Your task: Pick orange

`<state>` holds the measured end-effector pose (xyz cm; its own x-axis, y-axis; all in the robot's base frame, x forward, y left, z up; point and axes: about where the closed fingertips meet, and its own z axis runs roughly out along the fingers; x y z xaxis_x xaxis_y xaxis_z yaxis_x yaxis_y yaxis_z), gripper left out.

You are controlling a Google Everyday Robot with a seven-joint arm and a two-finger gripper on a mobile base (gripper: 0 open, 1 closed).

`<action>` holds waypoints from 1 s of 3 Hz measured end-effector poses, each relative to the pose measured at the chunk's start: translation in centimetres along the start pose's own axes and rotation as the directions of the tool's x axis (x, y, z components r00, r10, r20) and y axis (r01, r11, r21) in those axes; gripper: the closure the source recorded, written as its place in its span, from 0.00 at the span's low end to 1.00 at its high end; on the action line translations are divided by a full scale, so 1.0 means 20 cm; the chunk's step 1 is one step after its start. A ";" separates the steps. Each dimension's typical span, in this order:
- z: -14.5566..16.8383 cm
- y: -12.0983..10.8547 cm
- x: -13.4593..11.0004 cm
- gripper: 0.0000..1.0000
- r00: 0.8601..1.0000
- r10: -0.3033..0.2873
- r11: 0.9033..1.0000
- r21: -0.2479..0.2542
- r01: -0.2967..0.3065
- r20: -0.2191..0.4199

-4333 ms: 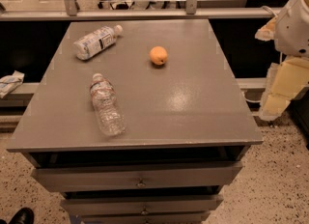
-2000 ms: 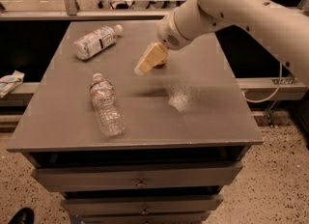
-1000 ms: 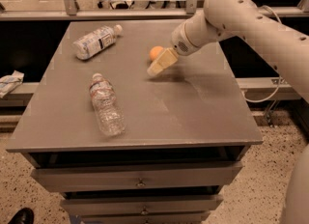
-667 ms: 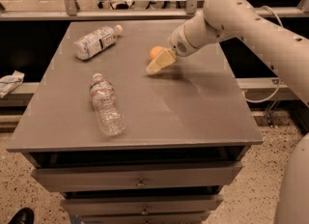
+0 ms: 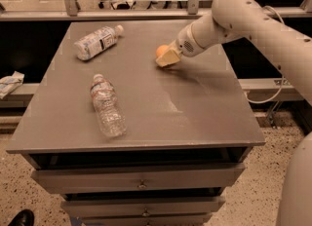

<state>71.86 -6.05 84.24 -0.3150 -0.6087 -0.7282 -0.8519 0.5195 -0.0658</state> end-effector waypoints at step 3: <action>-0.37 0.04 -0.10 1.00 0.964 0.085 0.983 -0.177 -0.040 0.253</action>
Offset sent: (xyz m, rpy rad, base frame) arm -0.0594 -0.0620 0.1273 0.5249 -0.0349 0.1738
